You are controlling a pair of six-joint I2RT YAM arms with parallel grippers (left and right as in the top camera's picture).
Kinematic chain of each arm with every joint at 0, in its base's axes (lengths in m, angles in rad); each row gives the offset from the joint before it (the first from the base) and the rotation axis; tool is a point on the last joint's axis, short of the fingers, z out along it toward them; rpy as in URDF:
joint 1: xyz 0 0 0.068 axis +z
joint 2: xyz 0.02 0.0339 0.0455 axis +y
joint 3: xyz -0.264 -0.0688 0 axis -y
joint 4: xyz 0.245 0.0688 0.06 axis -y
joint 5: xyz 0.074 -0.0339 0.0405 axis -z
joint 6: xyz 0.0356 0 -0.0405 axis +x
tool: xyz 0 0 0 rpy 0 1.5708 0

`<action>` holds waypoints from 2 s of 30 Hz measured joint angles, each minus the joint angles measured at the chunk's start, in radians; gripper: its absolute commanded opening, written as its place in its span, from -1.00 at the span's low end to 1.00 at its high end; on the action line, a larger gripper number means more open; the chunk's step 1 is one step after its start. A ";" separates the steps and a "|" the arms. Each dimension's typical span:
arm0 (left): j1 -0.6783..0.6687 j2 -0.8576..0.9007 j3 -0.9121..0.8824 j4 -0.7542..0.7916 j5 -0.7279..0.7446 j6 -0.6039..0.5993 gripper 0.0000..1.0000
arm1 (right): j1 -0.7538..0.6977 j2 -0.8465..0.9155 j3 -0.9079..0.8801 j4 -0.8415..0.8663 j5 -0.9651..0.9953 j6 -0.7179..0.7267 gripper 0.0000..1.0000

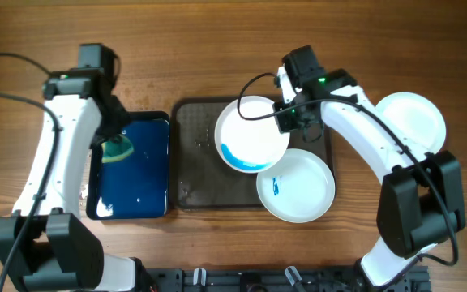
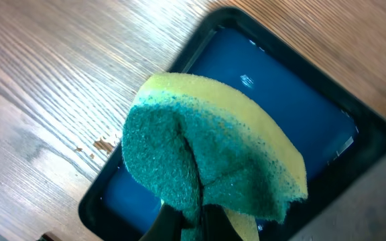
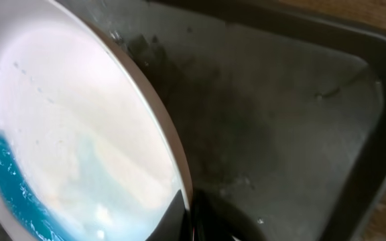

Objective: Clean dirty plates on tray and stack at the side

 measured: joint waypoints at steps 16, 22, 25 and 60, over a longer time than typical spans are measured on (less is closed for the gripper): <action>0.389 0.000 0.000 0.058 0.235 0.028 -0.92 | 0.148 0.000 0.222 -0.167 0.124 -0.025 -0.91; 0.459 0.000 0.000 0.070 0.259 0.027 -0.92 | 0.212 0.000 0.233 -0.183 0.123 -0.013 -0.91; 0.479 0.000 0.000 0.070 0.266 0.028 -0.92 | 0.233 0.000 0.256 -0.189 0.111 0.002 -0.91; 0.630 0.000 0.000 0.065 0.277 0.027 -0.92 | 0.604 0.208 0.538 -0.037 0.243 0.039 -0.91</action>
